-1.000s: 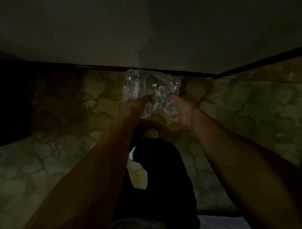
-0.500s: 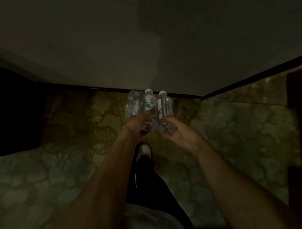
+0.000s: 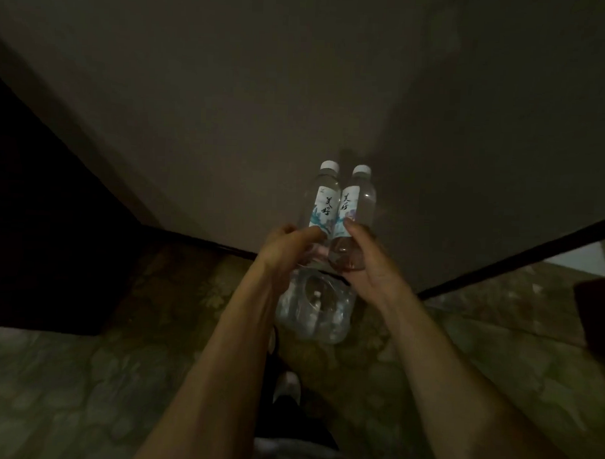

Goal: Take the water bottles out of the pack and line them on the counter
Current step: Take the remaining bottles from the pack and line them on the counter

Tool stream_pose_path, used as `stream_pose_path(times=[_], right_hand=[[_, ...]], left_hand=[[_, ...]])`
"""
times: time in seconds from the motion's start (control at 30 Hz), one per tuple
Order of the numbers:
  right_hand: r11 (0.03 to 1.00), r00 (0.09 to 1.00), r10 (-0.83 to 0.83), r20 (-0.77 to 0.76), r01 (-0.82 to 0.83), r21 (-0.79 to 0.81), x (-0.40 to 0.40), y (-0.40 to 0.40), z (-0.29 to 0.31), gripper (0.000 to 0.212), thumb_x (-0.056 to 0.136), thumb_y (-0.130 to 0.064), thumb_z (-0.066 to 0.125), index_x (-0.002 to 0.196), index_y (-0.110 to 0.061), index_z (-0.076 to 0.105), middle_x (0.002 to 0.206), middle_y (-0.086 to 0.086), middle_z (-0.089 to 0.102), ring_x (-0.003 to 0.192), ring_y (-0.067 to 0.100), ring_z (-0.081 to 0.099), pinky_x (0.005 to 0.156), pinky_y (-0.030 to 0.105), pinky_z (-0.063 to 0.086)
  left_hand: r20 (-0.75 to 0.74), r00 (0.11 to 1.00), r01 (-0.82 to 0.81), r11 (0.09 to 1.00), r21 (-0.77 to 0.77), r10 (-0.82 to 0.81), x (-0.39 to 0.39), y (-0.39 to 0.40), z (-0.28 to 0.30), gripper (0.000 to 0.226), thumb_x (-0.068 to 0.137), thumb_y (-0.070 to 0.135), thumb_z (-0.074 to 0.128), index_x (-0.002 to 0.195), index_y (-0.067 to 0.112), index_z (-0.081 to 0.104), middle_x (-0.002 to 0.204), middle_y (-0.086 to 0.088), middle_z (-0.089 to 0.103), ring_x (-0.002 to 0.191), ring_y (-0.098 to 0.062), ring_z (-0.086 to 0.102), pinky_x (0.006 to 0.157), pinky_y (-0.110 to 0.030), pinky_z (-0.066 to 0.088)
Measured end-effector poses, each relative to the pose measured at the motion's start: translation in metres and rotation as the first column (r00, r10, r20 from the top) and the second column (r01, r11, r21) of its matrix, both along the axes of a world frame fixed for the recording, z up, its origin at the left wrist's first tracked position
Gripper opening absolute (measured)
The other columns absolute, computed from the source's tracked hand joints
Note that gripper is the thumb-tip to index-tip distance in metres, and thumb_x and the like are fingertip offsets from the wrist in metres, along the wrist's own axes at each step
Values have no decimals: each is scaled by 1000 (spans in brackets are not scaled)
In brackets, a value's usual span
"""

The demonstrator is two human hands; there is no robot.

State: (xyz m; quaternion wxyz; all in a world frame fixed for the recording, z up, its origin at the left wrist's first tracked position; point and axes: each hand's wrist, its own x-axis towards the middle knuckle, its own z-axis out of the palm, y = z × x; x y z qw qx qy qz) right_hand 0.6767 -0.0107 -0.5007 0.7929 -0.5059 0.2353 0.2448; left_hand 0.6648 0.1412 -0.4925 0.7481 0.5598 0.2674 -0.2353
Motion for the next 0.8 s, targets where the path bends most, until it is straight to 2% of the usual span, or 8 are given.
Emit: stream_pose_path(times=[0.13,0.23,0.3,0.4,0.57,0.67,0.77,0.8], right_hand=[[994,982,103,156,-98,-37,3,12,44,48,78,-28,75,121,-15,59,113,14,71,103,30,69,91,47,54],[971,939,225,260,-193,-145,11,30,84,27,85,-15,68,111,-14,63,104,13,73,89,24,72,81,40,57],[942,896,318,312,-262,-208,20,47,115,34,84,-9,68,118,-8,60,108,14,72,95,27,71,85,42,57],[908,814,408,412,-317,-273,31,79,163,43,82,-1,68,123,-6,54,117,16,67,106,34,67,90,49,55],[919,725,394,564,-307,-247,28,155,219,58,62,-21,83,114,-12,58,109,14,72,96,30,72,80,48,58],[918,698,396,597,-316,-240,24,207,241,57,68,-21,79,117,-7,53,112,17,69,91,27,73,73,44,60],[874,598,481,641,-390,-291,16,268,260,71,68,-22,83,127,-3,48,116,18,67,94,32,72,73,47,59],[851,551,512,658,-426,-306,12,288,265,68,70,-21,83,126,-3,50,115,19,68,96,34,71,75,50,58]], left_hand=[[110,993,-39,999,-23,41,-10,21,34,37,83,14,69,117,8,57,105,-13,70,74,-18,69,58,-24,54],[209,974,-83,996,-28,87,-12,39,71,34,86,10,64,119,7,57,99,-11,72,75,-20,69,67,-31,58],[278,953,-120,993,-21,121,-12,57,101,24,89,8,59,114,7,59,97,-11,71,83,-23,67,84,-38,55],[394,906,-162,987,-18,155,-11,88,141,17,91,8,56,107,9,60,100,-10,72,90,-24,70,89,-38,53],[558,805,-247,969,4,203,-18,150,185,26,86,8,61,112,11,62,106,-15,73,93,-29,72,80,-36,59],[590,765,-307,952,-19,258,-36,195,203,29,84,9,63,113,8,62,106,-17,72,85,-27,70,73,-34,58],[623,717,-378,925,-29,313,-58,250,214,30,86,8,62,116,9,61,110,-18,70,89,-29,69,73,-33,58],[638,694,-405,914,-37,334,-67,269,219,30,86,7,62,117,8,61,110,-18,70,88,-29,69,71,-32,58]])
